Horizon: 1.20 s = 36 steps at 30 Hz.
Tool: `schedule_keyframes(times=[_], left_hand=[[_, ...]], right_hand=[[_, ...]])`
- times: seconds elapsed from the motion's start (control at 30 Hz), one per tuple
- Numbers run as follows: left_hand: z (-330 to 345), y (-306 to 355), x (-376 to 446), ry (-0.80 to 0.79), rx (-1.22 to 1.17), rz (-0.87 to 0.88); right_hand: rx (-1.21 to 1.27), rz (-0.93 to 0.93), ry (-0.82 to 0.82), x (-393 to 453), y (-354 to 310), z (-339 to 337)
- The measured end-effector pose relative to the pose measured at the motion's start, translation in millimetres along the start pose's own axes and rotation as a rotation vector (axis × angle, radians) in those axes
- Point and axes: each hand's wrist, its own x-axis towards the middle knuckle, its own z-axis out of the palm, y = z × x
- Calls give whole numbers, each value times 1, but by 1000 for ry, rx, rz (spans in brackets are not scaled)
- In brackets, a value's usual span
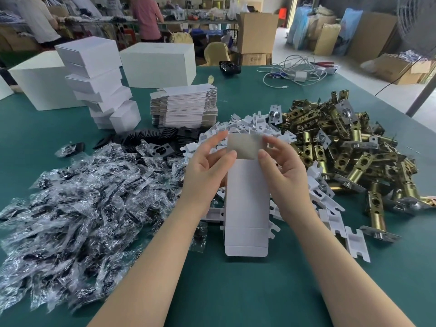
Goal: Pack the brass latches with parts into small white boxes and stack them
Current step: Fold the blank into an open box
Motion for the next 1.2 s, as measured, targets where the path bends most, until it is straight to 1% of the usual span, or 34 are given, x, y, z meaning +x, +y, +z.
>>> schedule_keyframes(times=[0.07,0.13,0.33,0.43,0.53,0.7,0.8,0.97,1.1,1.2], left_hand=[[0,1,0,-15,-45,-13],[0,3,-1,-12,-26,-19],[-5,3,2,-5,-37,-118],[-7,2,3,9,-9,-140],[-8,1,3,-8,68,-93],[-8,2,0,-64,196,45],[-9,4,0,-110,261,73],[-5,5,-2,-158,275,24],[1,6,-2,-97,165,-118],[-2,6,0,-100,81,-228]], right_hand=[[13,19,6,0,2,-1],[21,37,4,1,3,-2],[159,167,-56,4,5,-3],[122,157,-76,5,7,-4],[80,135,-53,5,5,-3],[22,61,-57,4,2,-5],[20,50,-65,4,0,-5],[2,34,-37,5,3,-4],[-63,31,-56,5,9,-2],[-85,21,-43,4,9,-1]])
